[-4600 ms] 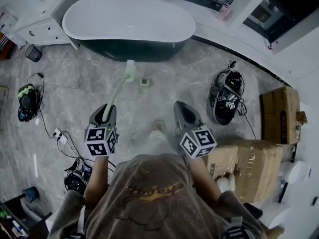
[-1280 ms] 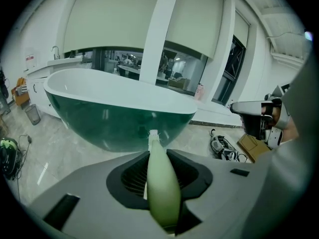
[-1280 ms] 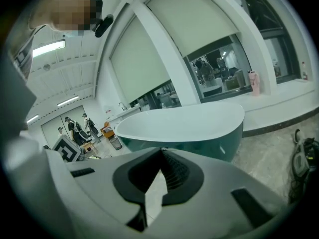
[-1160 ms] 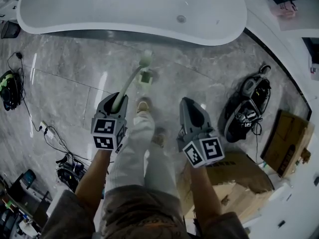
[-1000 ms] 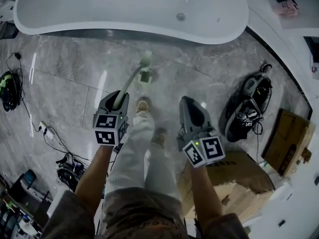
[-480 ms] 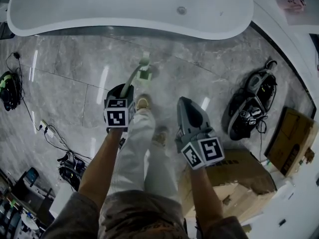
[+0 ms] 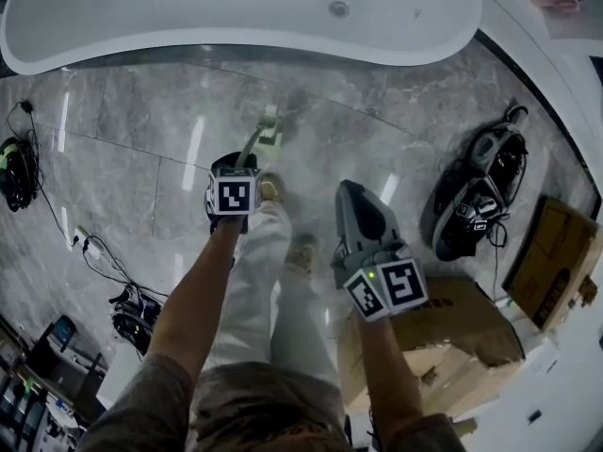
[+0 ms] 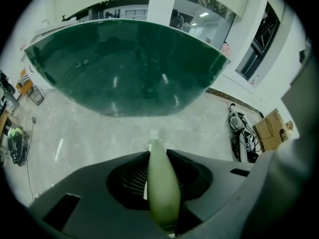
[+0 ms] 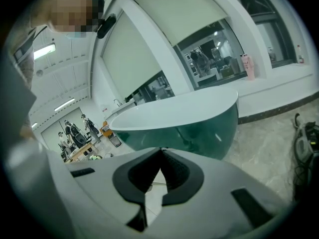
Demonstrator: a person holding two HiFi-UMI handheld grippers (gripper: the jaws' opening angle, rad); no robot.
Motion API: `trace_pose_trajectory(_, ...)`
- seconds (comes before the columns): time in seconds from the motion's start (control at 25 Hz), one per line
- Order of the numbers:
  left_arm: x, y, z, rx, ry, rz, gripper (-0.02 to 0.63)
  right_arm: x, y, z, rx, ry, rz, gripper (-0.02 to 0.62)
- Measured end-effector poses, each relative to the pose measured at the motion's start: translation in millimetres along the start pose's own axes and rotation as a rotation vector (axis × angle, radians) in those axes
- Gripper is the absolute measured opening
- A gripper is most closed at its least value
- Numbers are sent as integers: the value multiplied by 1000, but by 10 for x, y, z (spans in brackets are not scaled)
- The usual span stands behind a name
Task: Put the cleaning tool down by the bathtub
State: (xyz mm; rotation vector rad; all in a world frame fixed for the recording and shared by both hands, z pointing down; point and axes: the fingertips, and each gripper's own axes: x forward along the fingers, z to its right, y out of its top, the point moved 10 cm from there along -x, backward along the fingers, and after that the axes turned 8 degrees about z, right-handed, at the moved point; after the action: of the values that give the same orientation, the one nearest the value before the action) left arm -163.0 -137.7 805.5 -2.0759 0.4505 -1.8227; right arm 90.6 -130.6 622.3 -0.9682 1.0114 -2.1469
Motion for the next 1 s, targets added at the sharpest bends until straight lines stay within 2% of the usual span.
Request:
trace_pose_trajectory(0.2,301,-86,63,-4,-15,-63,109,24,-28,51,7,-2,-12,0)
trace_pose_trajectory(0.76,779,-111,22,-8,5,-192,109,118,-141,142,53,-31,-34,0)
trace_pose_trajectory(1.0,900,-108,59,46,4,-242,109,112,-196,158,72,-41,-44,0)
